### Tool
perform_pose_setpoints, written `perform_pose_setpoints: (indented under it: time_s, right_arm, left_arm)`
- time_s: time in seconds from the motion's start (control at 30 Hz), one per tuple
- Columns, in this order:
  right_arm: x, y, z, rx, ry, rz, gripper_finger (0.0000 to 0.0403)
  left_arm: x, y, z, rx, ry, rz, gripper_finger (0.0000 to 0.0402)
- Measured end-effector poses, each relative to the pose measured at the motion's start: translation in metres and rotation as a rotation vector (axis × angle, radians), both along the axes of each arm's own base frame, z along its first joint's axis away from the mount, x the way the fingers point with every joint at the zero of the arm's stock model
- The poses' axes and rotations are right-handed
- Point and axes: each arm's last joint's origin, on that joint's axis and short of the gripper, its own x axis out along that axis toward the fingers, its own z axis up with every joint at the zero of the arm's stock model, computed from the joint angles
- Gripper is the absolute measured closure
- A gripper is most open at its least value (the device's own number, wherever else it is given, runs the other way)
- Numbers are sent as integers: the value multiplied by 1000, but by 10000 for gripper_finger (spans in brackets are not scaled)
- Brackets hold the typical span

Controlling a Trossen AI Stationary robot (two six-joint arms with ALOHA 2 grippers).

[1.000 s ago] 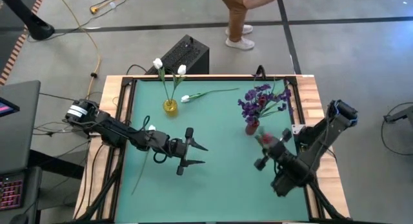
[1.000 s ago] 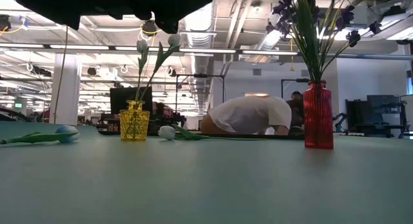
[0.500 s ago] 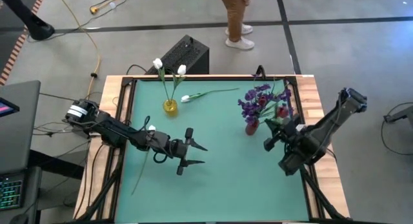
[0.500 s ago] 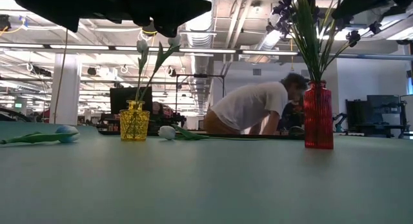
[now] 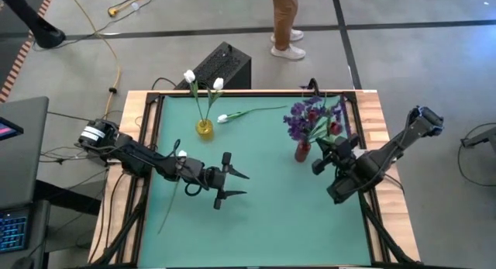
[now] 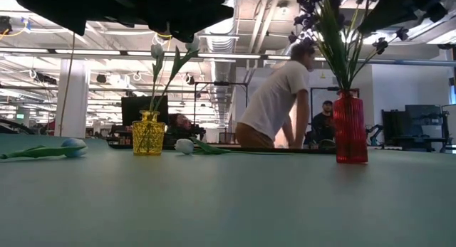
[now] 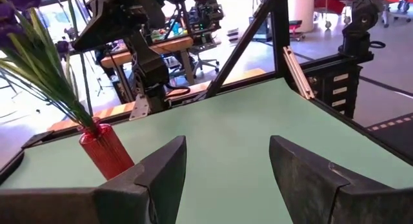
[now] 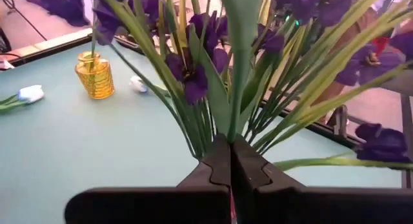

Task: Sort flowers into vase by color
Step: Put the red flower into the red vase

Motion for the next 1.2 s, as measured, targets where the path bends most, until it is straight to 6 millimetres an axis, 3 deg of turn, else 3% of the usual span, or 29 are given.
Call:
perform_pose_setpoints:
  time_s: [1.2]
  right_arm:
    - [5,4,-4,129,79,24,384]
  left_arm:
    - [0,0,-1,-6,13,1,191]
